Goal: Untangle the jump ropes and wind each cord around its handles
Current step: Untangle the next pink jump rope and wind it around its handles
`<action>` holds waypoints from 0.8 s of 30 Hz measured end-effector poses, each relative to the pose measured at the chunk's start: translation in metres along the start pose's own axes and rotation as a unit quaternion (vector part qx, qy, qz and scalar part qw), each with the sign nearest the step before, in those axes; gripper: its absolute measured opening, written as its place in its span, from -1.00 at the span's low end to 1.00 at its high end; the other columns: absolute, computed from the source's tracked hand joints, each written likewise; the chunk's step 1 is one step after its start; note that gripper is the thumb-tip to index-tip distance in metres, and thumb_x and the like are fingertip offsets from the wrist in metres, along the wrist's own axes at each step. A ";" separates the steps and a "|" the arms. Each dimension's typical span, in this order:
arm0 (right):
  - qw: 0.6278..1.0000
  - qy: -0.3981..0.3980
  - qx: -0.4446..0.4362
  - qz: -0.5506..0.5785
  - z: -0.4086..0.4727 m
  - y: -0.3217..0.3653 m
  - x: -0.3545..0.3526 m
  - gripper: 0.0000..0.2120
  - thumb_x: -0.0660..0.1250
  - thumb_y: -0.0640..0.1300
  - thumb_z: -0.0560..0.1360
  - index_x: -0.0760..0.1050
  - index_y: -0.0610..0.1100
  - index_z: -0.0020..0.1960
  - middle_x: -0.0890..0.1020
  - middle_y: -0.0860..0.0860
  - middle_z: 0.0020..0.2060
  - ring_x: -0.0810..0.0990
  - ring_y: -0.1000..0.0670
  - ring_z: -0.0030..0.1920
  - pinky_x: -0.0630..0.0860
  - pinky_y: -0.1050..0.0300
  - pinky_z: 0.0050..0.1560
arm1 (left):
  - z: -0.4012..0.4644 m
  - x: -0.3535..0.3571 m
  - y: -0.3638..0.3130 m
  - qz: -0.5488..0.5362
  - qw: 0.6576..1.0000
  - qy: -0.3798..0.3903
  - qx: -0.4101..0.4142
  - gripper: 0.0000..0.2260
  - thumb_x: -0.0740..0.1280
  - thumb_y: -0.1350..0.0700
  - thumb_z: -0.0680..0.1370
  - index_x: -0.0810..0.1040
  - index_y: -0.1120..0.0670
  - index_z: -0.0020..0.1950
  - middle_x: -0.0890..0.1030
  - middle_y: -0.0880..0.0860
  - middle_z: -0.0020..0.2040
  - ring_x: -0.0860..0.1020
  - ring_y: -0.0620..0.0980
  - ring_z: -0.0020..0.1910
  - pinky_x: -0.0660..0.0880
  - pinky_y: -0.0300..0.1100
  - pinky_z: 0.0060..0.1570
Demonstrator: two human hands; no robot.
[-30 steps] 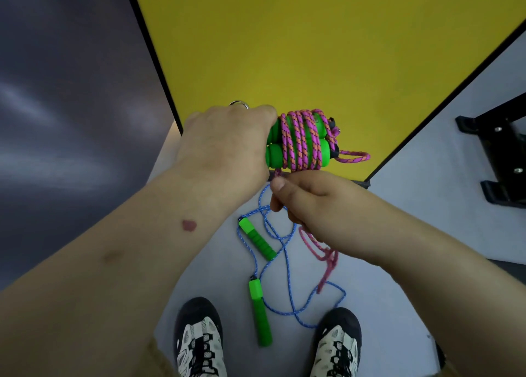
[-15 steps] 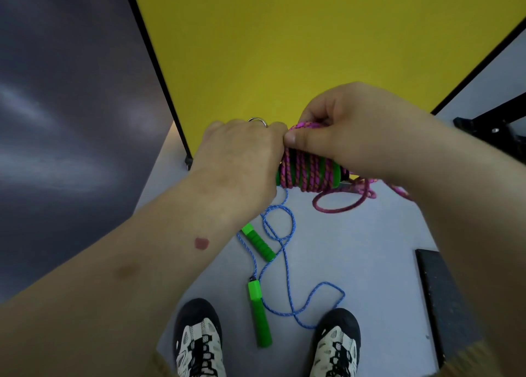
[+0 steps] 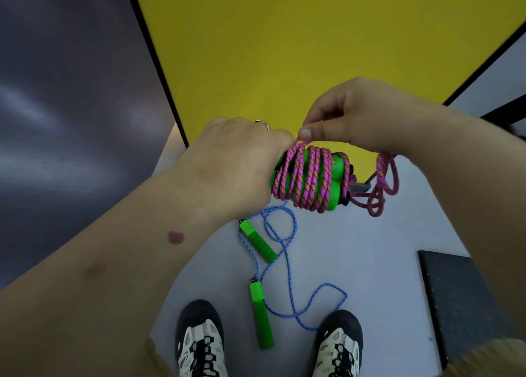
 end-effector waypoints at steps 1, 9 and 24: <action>1.000 0.002 0.004 0.000 0.001 -0.004 0.003 -0.78 0.45 0.23 0.43 0.67 0.10 -0.10 0.63 -0.14 -0.19 0.48 0.00 -0.26 0.40 0.10 -0.23 | 0.000 -0.001 0.001 -0.002 1.000 0.004 0.000 -0.73 0.35 0.11 0.32 0.29 -0.08 -0.13 0.29 -0.07 -0.33 0.37 0.09 -0.26 0.18 -0.09 -0.26; 0.999 0.037 0.028 -0.022 -0.009 -0.026 0.039 -0.61 0.33 -0.36 0.52 0.41 0.06 -0.33 0.50 0.12 -0.40 0.43 0.05 -0.35 0.34 0.30 -0.37 | 0.000 -0.006 0.013 -0.074 0.995 0.017 -0.061 -0.78 0.35 0.11 0.32 0.33 -0.04 -0.16 0.40 -0.03 -0.29 0.40 0.04 -0.33 0.16 -0.09 -0.36; 0.996 0.013 0.010 0.082 -0.041 -0.010 0.111 -0.81 0.23 0.01 0.65 0.38 0.00 -0.12 0.48 0.04 -0.28 0.50 0.09 -0.23 0.40 0.21 -0.26 | -0.003 0.005 0.027 -0.173 0.969 0.043 -0.171 -0.50 0.54 -0.23 0.27 0.35 -0.10 0.00 0.39 -0.06 -0.19 0.48 0.13 -0.14 0.50 -0.01 -0.23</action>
Point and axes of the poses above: each hand's wrist, its own z-axis towards the middle knuckle, its own x-axis out of the palm, y = z × x, the point moved 6 cm from there along z, towards the middle knuckle
